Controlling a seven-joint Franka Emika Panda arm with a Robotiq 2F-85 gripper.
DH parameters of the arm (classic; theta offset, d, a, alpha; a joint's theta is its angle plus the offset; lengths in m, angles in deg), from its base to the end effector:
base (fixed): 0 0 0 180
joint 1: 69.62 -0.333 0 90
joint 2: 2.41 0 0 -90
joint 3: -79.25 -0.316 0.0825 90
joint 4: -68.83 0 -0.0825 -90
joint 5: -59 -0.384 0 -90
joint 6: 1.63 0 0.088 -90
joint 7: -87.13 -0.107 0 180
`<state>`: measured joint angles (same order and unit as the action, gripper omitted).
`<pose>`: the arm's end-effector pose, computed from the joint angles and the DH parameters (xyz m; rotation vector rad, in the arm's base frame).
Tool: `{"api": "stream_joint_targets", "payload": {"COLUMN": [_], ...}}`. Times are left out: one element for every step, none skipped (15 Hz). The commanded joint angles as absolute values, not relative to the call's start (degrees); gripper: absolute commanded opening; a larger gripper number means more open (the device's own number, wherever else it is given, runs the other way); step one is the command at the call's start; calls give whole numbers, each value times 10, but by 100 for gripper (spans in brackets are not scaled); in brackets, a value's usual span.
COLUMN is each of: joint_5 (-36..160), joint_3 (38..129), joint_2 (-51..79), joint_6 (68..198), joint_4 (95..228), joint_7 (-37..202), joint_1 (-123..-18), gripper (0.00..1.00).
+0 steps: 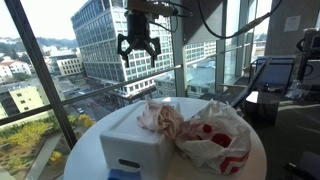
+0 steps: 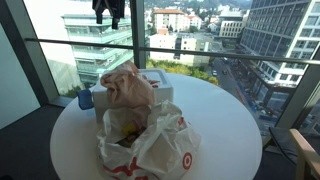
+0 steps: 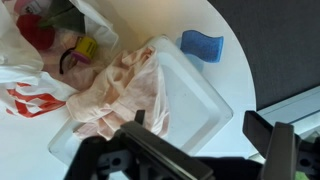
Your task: Remove the objects from the plastic bag and put them on the white basket
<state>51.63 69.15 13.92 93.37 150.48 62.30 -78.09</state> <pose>0.6085 0.2027 0.5339 -2.9837 0.1933 0.1645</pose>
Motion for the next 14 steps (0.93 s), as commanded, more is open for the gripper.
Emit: {"api": "stream_joint_targets", "payload": {"joint_5": [512, 512, 524, 535, 529, 519, 511, 504, 501, 498, 490, 482, 476, 464], "joint_3": [706, 706, 709, 715, 723, 729, 736, 742, 749, 756, 760, 763, 766, 767], "joint_2": [140, 141, 157, 160, 152, 146, 133, 123, 111, 95, 82, 64, 47, 29], "joint_6": [929, 928, 921, 926, 931, 930, 942, 949, 961, 970, 975, 986, 996, 1007], "joint_4": [1499, 1500, 1478, 1480, 1501, 1518, 1546, 1570, 1599, 1629, 1656, 1690, 1720, 1753], "joint_7": [623, 623, 602, 585, 567, 553, 537, 525, 508, 491, 480, 467, 456, 448], "joint_1": [-794, -794, -799, -802, -797, -793, -789, -786, -784, -781, -776, -773, -769, -765], "gripper": [100, 100, 100, 100, 100, 100, 100, 100, 100, 100, 100, 100, 100, 100]}}
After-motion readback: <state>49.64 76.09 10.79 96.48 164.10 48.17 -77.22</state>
